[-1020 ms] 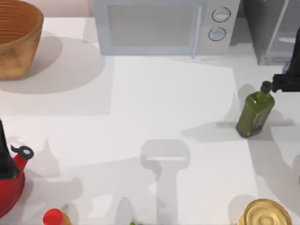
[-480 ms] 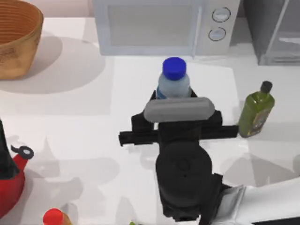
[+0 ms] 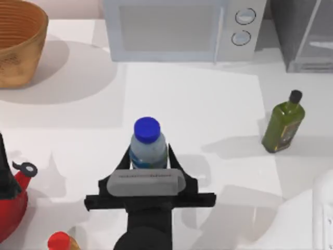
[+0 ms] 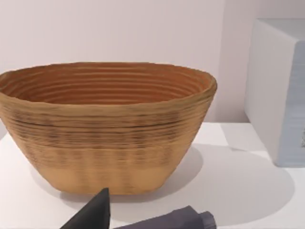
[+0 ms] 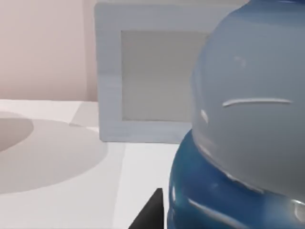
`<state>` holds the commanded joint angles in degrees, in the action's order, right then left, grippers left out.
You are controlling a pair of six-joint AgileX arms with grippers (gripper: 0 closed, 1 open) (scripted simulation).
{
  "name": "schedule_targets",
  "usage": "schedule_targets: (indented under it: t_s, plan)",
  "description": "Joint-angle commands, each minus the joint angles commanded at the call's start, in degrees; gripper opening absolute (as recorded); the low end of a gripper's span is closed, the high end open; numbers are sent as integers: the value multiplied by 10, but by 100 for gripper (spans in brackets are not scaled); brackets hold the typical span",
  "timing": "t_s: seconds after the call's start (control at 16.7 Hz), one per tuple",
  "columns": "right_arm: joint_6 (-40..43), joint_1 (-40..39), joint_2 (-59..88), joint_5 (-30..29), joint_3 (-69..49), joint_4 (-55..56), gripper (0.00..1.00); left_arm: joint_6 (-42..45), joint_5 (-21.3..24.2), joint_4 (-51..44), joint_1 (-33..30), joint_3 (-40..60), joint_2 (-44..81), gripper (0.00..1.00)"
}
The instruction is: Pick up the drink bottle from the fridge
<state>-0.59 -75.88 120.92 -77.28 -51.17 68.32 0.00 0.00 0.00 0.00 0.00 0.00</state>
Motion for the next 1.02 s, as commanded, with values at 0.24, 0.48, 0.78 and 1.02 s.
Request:
schedule_targets:
  t_s: [0.24,0.48,0.78,1.02]
  plan:
    - [-1,2,-1,2,2,-2,0,0,0,0,0,0,0,100]
    - [2,31,36,31,-15,17,0,0,0,0,0,0,0,100]
    - [7,80,91,79,-47,52,0,0,0,0,0,0,0,100]
    - [7,80,91,79,-47,53,8,0,0,0,0,0,0,100]
